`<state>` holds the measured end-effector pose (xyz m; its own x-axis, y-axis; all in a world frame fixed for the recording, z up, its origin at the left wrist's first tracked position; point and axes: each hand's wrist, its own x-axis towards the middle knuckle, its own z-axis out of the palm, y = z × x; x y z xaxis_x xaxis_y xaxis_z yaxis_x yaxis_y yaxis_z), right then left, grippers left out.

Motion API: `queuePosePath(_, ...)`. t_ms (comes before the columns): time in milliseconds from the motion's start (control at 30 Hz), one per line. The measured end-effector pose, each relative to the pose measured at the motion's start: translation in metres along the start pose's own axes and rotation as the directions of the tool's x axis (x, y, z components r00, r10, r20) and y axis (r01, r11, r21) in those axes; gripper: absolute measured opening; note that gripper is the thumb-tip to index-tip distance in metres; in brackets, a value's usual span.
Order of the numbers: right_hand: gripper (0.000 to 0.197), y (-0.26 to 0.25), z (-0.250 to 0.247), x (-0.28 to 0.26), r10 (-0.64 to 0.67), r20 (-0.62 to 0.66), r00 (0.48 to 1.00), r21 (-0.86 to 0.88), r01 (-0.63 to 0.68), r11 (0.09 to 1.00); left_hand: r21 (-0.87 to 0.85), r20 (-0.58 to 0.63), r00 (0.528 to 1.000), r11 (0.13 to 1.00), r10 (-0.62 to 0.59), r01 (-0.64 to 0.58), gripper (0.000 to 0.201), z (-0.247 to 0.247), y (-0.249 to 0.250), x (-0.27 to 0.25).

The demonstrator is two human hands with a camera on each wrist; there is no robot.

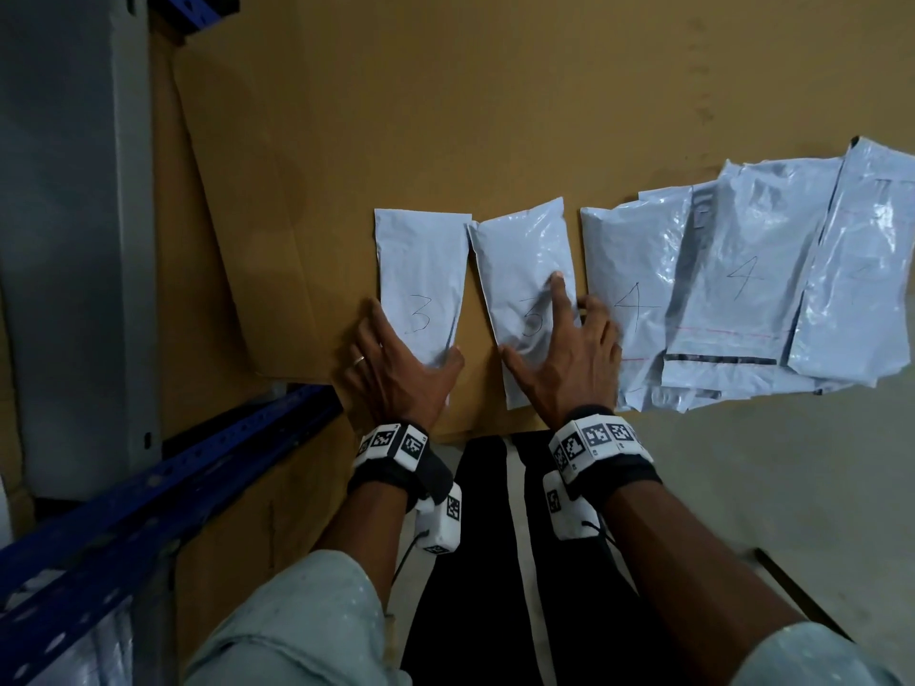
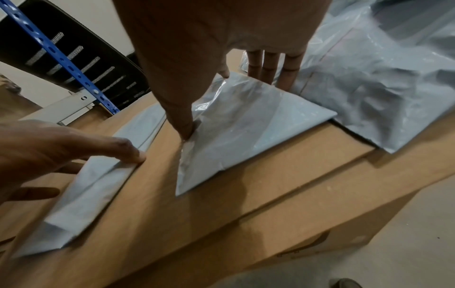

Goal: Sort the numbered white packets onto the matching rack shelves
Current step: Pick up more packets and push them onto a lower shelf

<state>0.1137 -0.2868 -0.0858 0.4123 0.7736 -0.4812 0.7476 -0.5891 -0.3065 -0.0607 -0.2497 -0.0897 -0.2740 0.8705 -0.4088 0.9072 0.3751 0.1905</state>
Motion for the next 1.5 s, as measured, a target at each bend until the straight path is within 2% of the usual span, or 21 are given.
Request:
queuePosePath(167, 0.100, 0.002, 0.002, -0.001, -0.004, -0.036, 0.999, 0.065, 0.007, 0.998, -0.070, -0.076, 0.997, 0.997, 0.020, -0.025, 0.121, -0.002, -0.004, 0.006)
queuePosePath(300, 0.104, 0.002, 0.001, -0.002, -0.009, 0.013, 1.000, 0.016, 0.008, 1.000, -0.074, -0.050, 0.999, 0.997, -0.022, 0.018, 0.131, 0.000, -0.005, 0.010)
queuePosePath(433, 0.103, 0.000, -0.001, 0.001, -0.021, 0.026, 0.999, 0.052, 0.020, 0.998, -0.087, -0.028, 0.998, 0.994, -0.061, 0.058, 0.133, 0.000, -0.003, 0.013)
queuePosePath(500, 0.105, -0.001, -0.001, 0.001, -0.026, 0.022, 0.999, 0.082, 0.025, 0.996, -0.149, -0.026, 0.999, 0.988, -0.046, 0.042, 0.133, 0.000, -0.002, 0.014)
queuePosePath(600, 0.101, -0.002, -0.002, 0.000, -0.023, 0.022, 1.000, 0.145, 0.019, 0.989, -0.367, -0.041, 0.999, 0.930, -0.005, -0.011, 0.130, 0.001, -0.004, 0.016)
queuePosePath(700, 0.100, 0.000, -0.003, 0.000, -0.009, 0.034, 0.999, 0.187, 0.002, 0.982, -0.522, -0.028, 0.999, 0.852, 0.034, -0.044, 0.116, 0.000, -0.010, 0.021)
queuePosePath(833, 0.101, 0.005, -0.004, 0.002, -0.040, 0.009, 0.999, 0.240, 0.036, 0.970, -0.663, 0.047, 0.994, 0.747, 0.102, -0.045, 0.086, -0.005, -0.017, 0.025)
queuePosePath(933, 0.100, 0.007, -0.006, 0.002, -0.029, -0.020, 0.999, 0.317, 0.034, 0.948, -0.652, 0.056, 0.986, 0.753, 0.159, -0.085, 0.058, -0.009, -0.021, 0.030)
queuePosePath(1033, 0.094, 0.008, -0.010, 0.000, -0.036, -0.038, 0.999, 0.370, 0.047, 0.928, -0.669, 0.100, 0.975, 0.739, 0.200, -0.083, 0.050, -0.013, -0.021, 0.032)
queuePosePath(1200, 0.093, 0.013, -0.015, -0.003, -0.102, -0.087, 0.991, 0.451, 0.130, 0.883, -0.745, 0.094, 0.962, 0.660, 0.255, -0.102, 0.055, -0.025, -0.017, 0.033)
queuePosePath(1367, 0.096, 0.017, -0.028, -0.015, -0.153, -0.156, 0.976, 0.536, 0.214, 0.817, -0.741, 0.066, 0.935, 0.645, 0.350, -0.189, 0.068, -0.049, -0.008, 0.024)
queuePosePath(1500, 0.100, 0.011, -0.051, -0.036, -0.143, -0.196, 0.970, 0.541, 0.228, 0.809, -0.754, 0.050, 0.921, 0.619, 0.387, -0.219, 0.071, -0.079, -0.002, 0.007)
